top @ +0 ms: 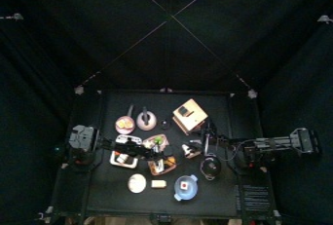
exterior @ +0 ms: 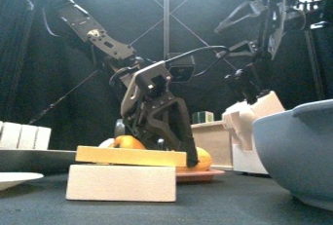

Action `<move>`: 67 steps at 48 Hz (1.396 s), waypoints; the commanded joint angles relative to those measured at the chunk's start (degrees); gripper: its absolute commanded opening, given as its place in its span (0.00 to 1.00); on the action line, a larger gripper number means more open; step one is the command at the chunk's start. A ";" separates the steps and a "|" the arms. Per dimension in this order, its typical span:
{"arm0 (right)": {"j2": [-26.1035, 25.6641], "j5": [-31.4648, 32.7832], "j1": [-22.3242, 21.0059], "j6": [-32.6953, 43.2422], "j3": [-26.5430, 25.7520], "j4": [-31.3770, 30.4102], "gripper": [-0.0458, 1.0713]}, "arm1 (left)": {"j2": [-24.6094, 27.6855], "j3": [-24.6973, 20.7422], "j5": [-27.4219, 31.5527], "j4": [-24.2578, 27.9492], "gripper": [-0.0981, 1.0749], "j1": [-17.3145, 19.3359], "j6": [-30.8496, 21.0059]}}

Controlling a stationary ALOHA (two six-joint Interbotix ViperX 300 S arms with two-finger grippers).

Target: Grab corn

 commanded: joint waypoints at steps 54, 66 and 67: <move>-0.62 -0.35 -0.09 0.00 -0.53 -0.18 0.91 | -0.26 -4.57 4.31 1.05 0.89 -0.26 0.00; -0.70 -0.35 -0.09 0.00 -0.53 -0.18 0.91 | -0.53 -4.31 4.31 1.14 0.78 0.00 0.00; -0.62 -0.35 -0.09 0.00 -0.53 -0.18 0.91 | -0.53 -4.31 4.22 1.14 0.77 0.00 0.00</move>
